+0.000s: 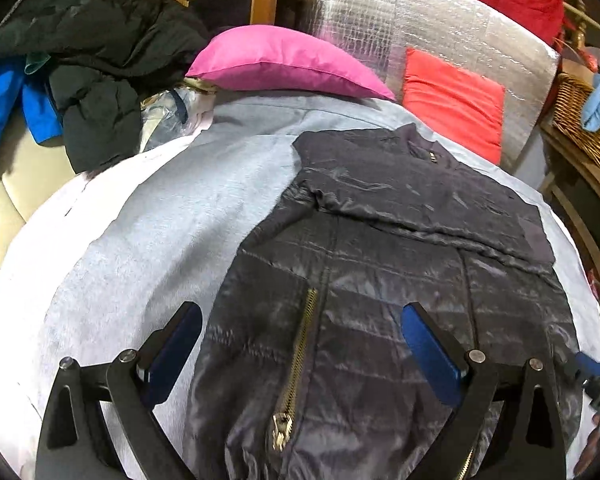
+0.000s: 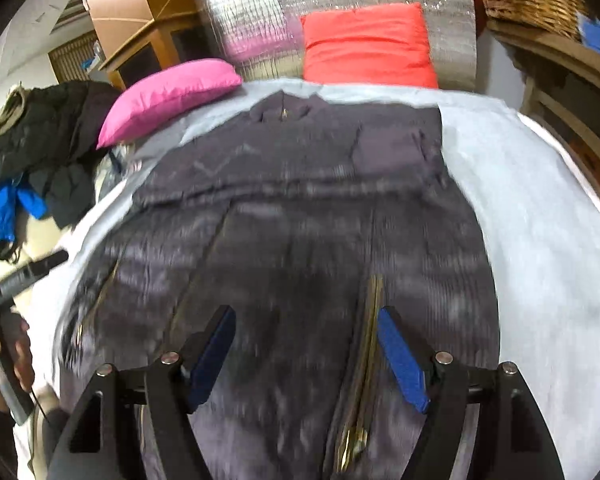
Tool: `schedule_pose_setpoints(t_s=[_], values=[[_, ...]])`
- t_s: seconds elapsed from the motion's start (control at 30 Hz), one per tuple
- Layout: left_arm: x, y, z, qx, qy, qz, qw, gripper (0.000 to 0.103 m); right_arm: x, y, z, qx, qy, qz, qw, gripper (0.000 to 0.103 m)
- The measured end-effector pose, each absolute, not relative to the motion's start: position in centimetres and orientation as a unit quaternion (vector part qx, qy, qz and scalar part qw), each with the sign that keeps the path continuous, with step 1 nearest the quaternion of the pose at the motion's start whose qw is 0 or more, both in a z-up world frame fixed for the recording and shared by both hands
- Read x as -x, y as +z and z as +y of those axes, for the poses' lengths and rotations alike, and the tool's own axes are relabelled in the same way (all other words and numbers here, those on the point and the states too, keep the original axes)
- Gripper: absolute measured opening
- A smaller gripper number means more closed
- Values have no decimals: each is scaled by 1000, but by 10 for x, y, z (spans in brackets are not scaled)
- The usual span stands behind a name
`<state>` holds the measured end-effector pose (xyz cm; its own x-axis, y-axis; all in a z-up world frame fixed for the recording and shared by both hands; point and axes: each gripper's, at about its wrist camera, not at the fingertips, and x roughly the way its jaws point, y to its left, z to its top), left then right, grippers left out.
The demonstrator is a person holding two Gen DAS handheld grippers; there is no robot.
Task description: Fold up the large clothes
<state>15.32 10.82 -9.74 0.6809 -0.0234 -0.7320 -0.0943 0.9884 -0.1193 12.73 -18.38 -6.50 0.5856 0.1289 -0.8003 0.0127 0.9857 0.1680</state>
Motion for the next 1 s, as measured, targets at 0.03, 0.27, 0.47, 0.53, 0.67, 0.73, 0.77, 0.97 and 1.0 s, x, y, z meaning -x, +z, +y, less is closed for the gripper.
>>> schedule_pose_setpoints(t_s=[0.03,0.27,0.47,0.53,0.67,0.73,0.77,0.97,1.0], values=[[-150,-96,106,73,18,397,915,100,-121,-68,-184,-80,30,455,886,77],[-133,-97,101,68,17,399,914,100,-95,-79,-183,-95,30,461,882,77],[-133,-111,101,67,21,414,908,100,-88,-83,-188,-109,28,463,879,77],[-140,-115,97,62,20,421,905,100,-92,-77,-191,-106,29,459,881,77],[-173,-112,76,38,13,414,909,100,-126,-59,-200,-111,33,444,888,77],[-195,-108,61,15,7,405,914,100,-150,-50,-203,-103,34,437,893,77],[-209,-106,52,3,3,400,917,100,-170,-46,-203,-94,37,433,896,77],[-290,-105,16,-29,-4,379,925,100,-290,-44,-215,-130,65,431,890,77],[-302,-107,12,-28,-7,378,925,100,-306,-48,-217,-143,71,434,887,77]])
